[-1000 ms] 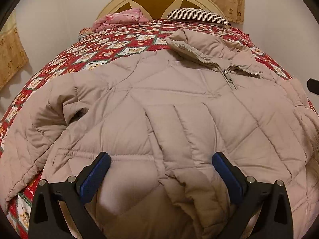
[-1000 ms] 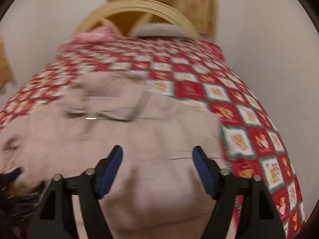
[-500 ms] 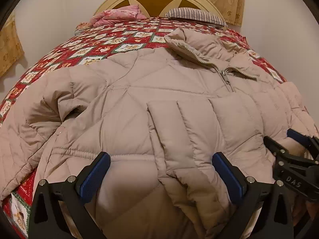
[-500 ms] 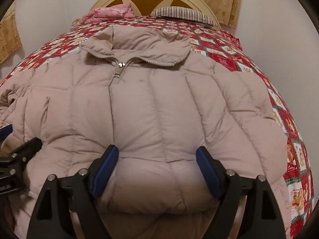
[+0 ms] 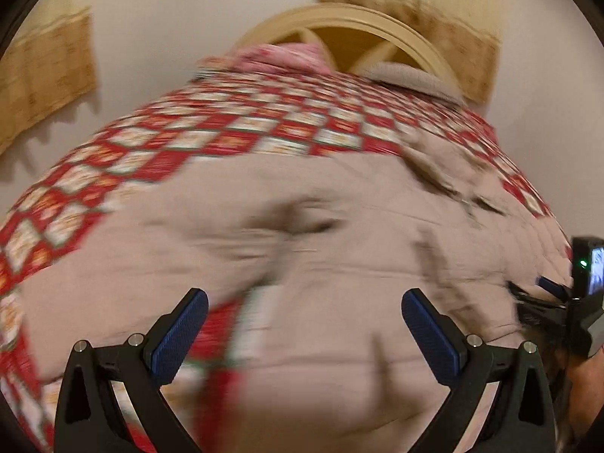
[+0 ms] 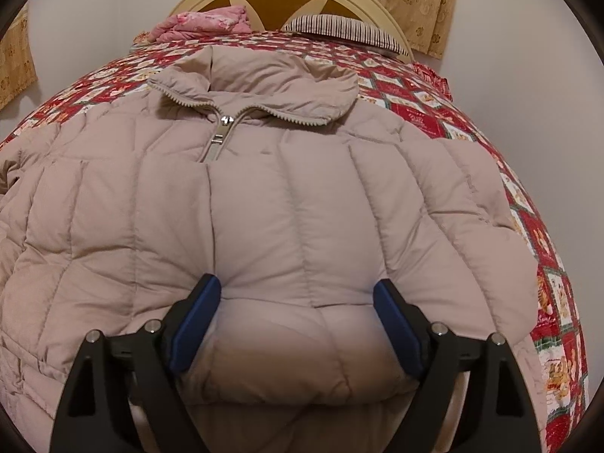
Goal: Fold large clothes
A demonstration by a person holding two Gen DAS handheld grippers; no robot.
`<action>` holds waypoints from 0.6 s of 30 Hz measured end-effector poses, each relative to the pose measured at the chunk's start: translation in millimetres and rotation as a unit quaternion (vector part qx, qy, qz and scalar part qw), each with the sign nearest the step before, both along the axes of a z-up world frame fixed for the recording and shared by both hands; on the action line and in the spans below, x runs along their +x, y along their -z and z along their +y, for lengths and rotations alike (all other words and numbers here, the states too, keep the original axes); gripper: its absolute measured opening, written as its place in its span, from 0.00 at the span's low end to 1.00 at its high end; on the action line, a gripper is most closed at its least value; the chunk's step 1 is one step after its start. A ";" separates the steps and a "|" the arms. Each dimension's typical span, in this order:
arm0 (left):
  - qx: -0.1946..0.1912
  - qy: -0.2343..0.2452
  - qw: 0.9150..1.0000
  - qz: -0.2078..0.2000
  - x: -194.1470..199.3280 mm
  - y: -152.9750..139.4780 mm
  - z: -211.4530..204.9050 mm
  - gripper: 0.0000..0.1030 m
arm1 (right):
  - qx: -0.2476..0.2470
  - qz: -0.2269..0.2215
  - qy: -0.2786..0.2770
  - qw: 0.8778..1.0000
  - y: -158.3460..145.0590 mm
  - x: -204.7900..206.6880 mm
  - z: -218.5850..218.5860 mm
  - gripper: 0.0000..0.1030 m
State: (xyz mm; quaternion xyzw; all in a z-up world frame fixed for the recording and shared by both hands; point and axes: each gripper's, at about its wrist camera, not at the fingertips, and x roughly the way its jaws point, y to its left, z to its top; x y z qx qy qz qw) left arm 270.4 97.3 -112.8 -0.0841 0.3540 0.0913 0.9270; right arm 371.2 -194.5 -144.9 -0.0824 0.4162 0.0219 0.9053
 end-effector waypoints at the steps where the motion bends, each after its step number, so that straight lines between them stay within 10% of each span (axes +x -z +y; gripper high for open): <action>1: 0.008 -0.028 1.000 -0.007 -14.2 -1.4 23.0 0.99 | -0.002 -0.001 0.000 1.000 -0.5 0.0 0.5 0.84; 7: 0.055 -0.187 0.981 -0.016 -76.8 5.3 137.9 0.99 | -0.018 -0.011 0.002 1.000 -2.3 -2.7 5.0 0.84; 12: 0.004 -0.280 0.960 -0.021 -102.5 23.4 220.8 0.99 | -0.035 -0.018 0.003 0.999 -3.0 -4.2 8.6 0.84; 18: -0.090 -0.280 0.956 -0.012 -94.7 55.0 251.4 0.94 | -0.057 -0.030 0.004 0.998 -4.3 -7.4 13.0 0.85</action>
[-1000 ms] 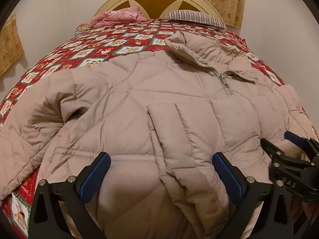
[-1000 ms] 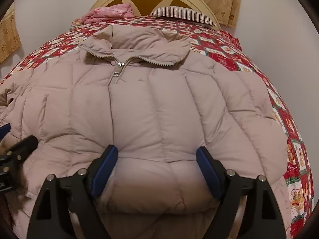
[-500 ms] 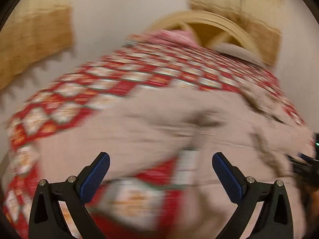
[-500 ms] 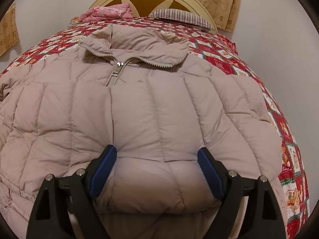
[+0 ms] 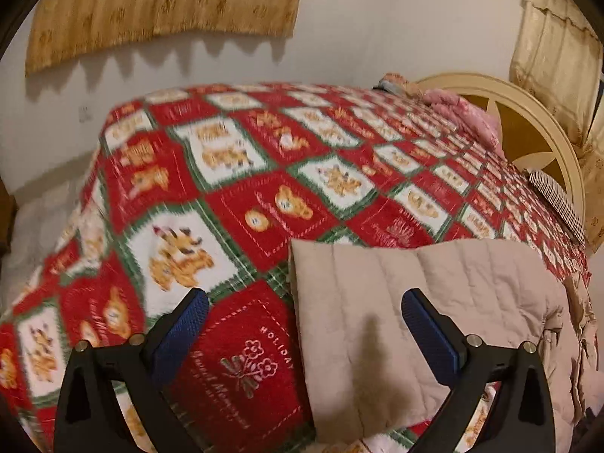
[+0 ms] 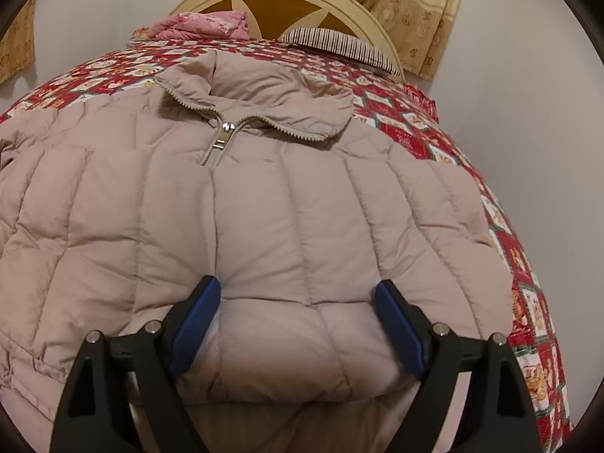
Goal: Fold large clothes
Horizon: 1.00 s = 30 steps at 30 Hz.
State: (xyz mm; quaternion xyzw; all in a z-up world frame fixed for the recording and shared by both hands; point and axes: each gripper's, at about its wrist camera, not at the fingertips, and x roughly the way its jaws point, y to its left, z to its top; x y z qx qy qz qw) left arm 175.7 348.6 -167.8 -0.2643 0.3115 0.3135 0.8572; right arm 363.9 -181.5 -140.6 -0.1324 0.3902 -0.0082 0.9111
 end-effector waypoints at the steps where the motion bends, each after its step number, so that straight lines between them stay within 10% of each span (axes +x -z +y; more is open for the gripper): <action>1: 0.000 0.005 1.000 0.004 3.8 4.0 -1.5 0.91 | -0.003 -0.001 0.000 1.000 0.0 -0.3 0.5 0.85; 9: 0.046 0.056 0.997 0.022 21.7 -0.3 -19.7 0.10 | -0.001 -0.001 0.000 1.000 0.2 -0.4 0.0 0.85; 17: 0.110 0.105 0.984 -0.093 10.1 -109.7 -41.8 0.08 | -0.001 -0.001 0.000 1.000 0.1 -0.9 -0.4 0.85; 30: 0.167 0.300 0.917 -0.202 26.6 -235.9 -182.1 0.06 | -0.002 -0.003 0.001 1.000 -0.1 -1.4 -0.1 0.86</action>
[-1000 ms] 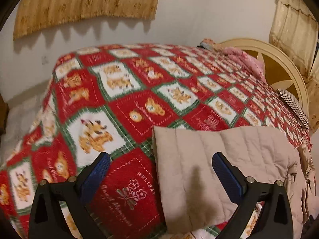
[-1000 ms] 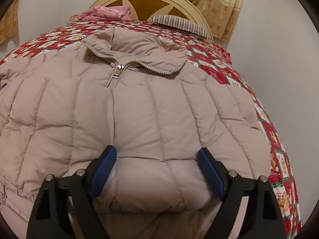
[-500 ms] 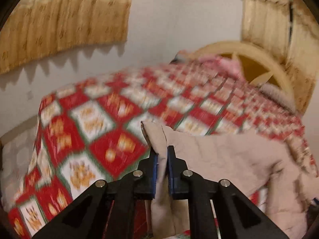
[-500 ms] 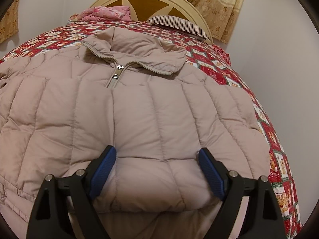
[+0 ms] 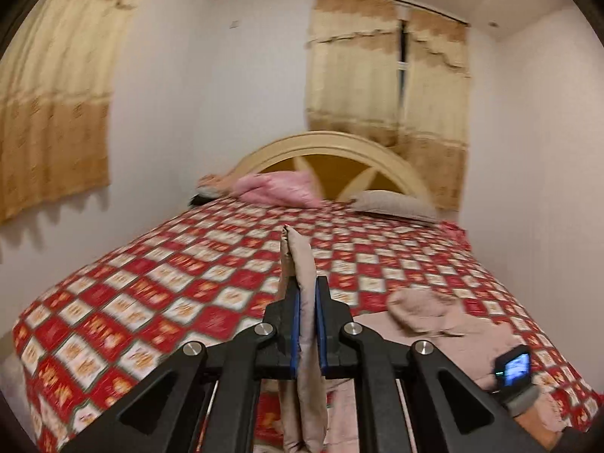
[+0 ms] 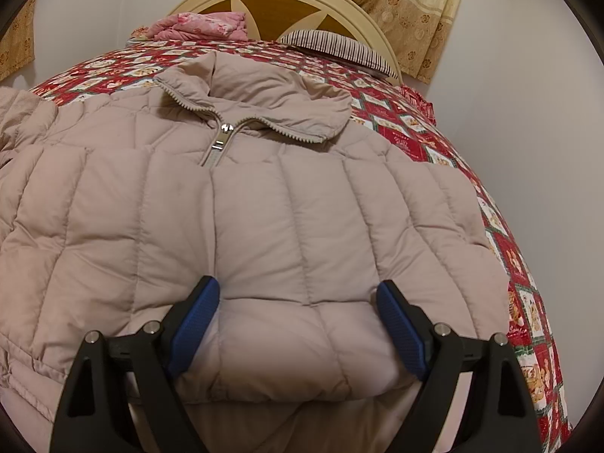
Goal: Fold large clothes
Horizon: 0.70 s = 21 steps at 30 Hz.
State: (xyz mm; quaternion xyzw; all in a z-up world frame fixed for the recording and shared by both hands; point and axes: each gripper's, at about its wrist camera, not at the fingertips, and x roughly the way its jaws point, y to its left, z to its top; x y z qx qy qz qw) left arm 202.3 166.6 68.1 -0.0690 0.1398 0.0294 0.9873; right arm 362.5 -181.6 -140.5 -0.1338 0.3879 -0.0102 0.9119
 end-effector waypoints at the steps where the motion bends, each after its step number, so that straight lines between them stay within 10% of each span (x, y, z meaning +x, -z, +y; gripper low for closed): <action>1: 0.001 0.011 1.000 -0.002 3.1 -3.1 -8.4 0.06 | -0.001 0.000 0.000 1.000 -0.1 -0.1 0.1 0.86; 7: 0.015 0.093 0.996 -0.002 28.8 -11.8 -86.9 0.02 | 0.007 0.007 -0.002 1.000 -0.7 2.0 -1.8 0.86; 15: 0.036 0.174 0.983 0.042 79.6 32.1 -197.2 0.01 | 0.198 0.031 -0.001 0.980 -30.7 -6.3 -56.3 0.87; 21: 0.021 0.157 0.984 0.088 84.0 59.3 -197.1 0.02 | 0.280 0.003 0.014 0.960 -49.7 -31.3 -86.2 0.95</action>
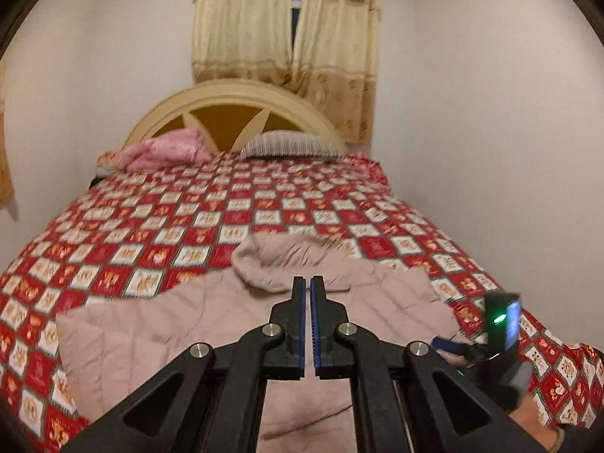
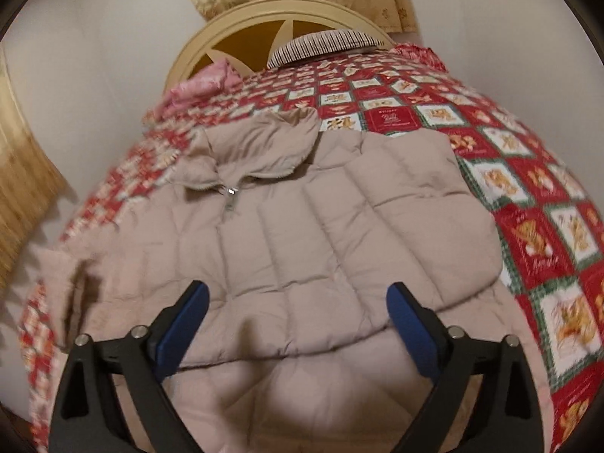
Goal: Fold large clothes
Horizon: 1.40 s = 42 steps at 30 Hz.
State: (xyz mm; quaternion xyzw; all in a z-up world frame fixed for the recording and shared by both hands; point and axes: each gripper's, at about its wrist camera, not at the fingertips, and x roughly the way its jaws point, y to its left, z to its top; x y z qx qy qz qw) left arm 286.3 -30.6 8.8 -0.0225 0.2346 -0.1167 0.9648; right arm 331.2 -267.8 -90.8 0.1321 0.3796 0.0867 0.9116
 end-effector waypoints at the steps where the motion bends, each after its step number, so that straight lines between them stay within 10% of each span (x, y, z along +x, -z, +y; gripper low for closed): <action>1: -0.007 -0.015 1.000 0.006 -1.9 2.4 15.6 0.02 | 0.013 -0.001 -0.005 1.000 -2.9 -1.0 1.1 0.95; 11: 0.052 -0.207 0.975 0.056 -34.5 80.8 136.5 0.06 | 0.106 0.001 -0.164 0.981 -32.7 5.1 108.6 0.97; 17: -0.002 -0.229 0.972 0.060 -54.7 108.3 176.4 0.08 | 0.084 0.032 -0.219 0.972 -21.6 18.4 183.9 0.97; 19: -0.029 -0.214 0.975 0.054 -57.0 110.0 182.9 0.25 | 0.081 0.050 -0.227 0.969 -13.9 27.8 199.9 0.97; 21: -0.067 -0.192 0.978 0.050 -59.7 110.0 191.1 0.68 | 0.078 0.066 -0.229 0.968 -6.7 38.9 218.0 0.97; 27: -0.087 -0.200 0.976 0.011 -72.7 102.3 199.1 0.77 | 0.046 0.096 -0.234 0.966 13.1 46.1 248.2 0.96; 32: -0.100 -0.195 0.976 0.014 -74.6 100.4 206.7 0.77 | 0.055 0.101 -0.259 0.959 10.4 42.3 254.1 0.14; 42: -0.114 -0.194 0.974 0.016 -71.0 93.9 209.6 0.78 | -0.013 -0.036 -0.254 0.966 -97.9 4.5 182.3 0.09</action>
